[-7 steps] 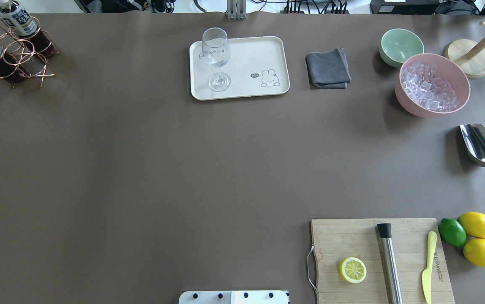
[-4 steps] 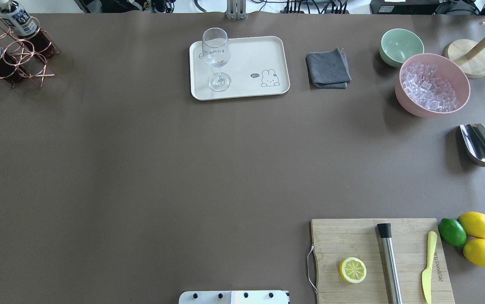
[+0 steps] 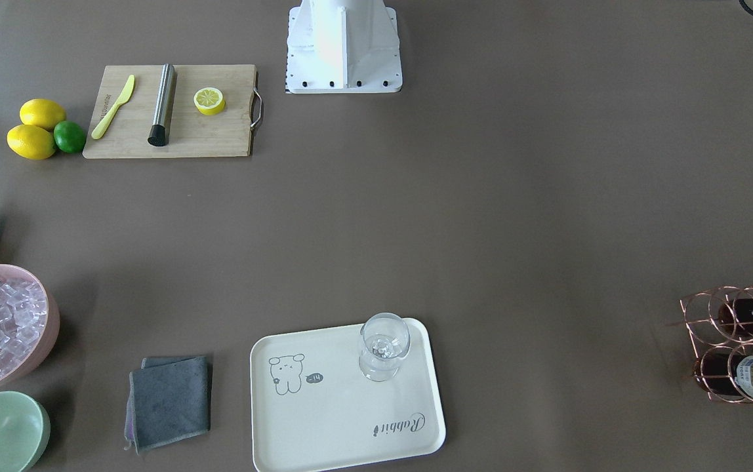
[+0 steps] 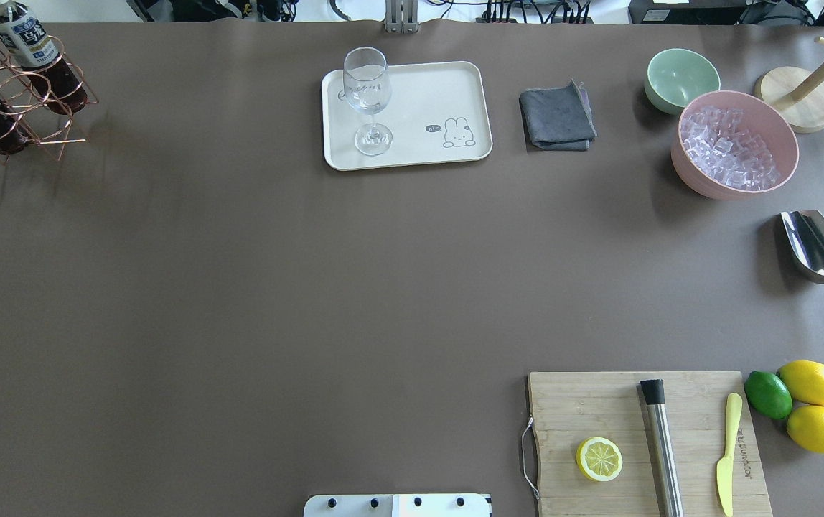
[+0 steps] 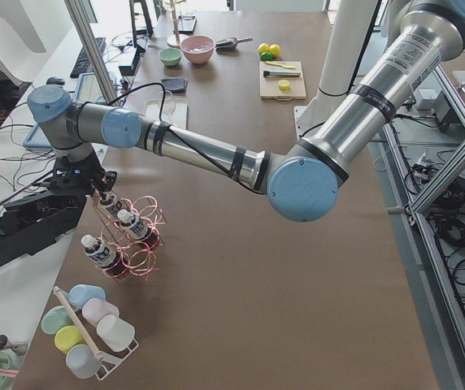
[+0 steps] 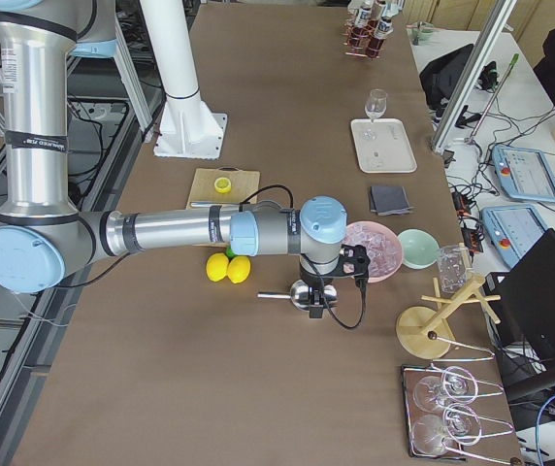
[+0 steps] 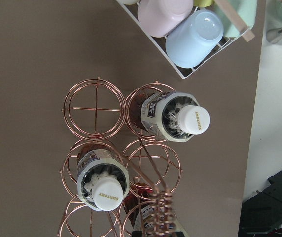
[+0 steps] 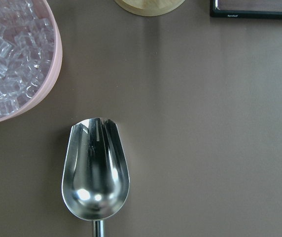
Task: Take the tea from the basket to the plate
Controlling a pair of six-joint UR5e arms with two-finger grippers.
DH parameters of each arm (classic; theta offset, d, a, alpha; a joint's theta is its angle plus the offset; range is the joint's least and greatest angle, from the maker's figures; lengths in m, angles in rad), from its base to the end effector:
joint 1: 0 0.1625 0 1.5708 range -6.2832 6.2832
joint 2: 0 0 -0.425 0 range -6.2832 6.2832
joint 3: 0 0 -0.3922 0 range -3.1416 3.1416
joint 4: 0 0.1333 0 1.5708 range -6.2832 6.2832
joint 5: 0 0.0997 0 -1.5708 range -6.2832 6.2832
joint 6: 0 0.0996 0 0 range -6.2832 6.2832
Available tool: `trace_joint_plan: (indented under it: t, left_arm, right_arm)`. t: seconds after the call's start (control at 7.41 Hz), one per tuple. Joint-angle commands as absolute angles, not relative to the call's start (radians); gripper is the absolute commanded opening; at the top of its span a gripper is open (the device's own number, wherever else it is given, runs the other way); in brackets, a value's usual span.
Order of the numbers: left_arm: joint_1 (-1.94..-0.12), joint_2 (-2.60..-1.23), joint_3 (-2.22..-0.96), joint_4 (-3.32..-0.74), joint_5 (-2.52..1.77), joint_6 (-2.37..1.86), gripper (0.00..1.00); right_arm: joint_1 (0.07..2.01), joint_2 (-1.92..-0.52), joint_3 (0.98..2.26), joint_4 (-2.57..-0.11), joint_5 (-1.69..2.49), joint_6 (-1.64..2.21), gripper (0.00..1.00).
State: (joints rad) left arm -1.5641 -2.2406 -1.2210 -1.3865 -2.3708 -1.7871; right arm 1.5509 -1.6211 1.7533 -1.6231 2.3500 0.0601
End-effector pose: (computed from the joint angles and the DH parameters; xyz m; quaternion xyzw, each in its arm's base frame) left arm -0.0569 -0.7447 0.4276 -0.2646 0.2912 -0.6976 0.5988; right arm 0.0539 -0.4736 0.5979 0.0217 -0.3807 0.0034 0.9244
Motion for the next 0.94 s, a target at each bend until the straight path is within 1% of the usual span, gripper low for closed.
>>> trace_joint_plan:
  t: [0.0, 0.14, 0.27, 0.4, 0.54, 0.81]
  left_arm:
    - [-1.565, -2.235, -1.564, -0.993, -2.388, -1.793, 0.00]
    - [-1.540, -2.223, -1.780, -0.800, -2.387, -1.793, 0.00]
    - [-1.536, -2.206, -1.957, -0.676, -2.405, -1.869, 0.00]
    - [-1.525, -2.212, -2.030, -0.678, -2.446, -2.016, 0.00]
    - [-1.459, -2.247, -2.083, -0.672, -2.448, -2.096, 0.00]
    - [-1.309, -2.330, -2.128, -0.669, -2.447, -2.292, 0.00]
  right_arm:
    - [1.551, -1.621, 1.753, -1.623, 2.350, 0.060, 1.00]
    - [1.551, -1.621, 1.753, -1.623, 2.350, 0.060, 1.00]
    - [1.551, -1.621, 1.753, -1.623, 2.350, 0.060, 1.00]
    - [1.551, -1.621, 1.753, -1.623, 2.350, 0.060, 1.00]
    - [1.551, -1.621, 1.753, -1.623, 2.350, 0.057, 1.00]
    - [1.554, -1.628, 1.755, -1.623, 2.350, 0.049, 1.00]
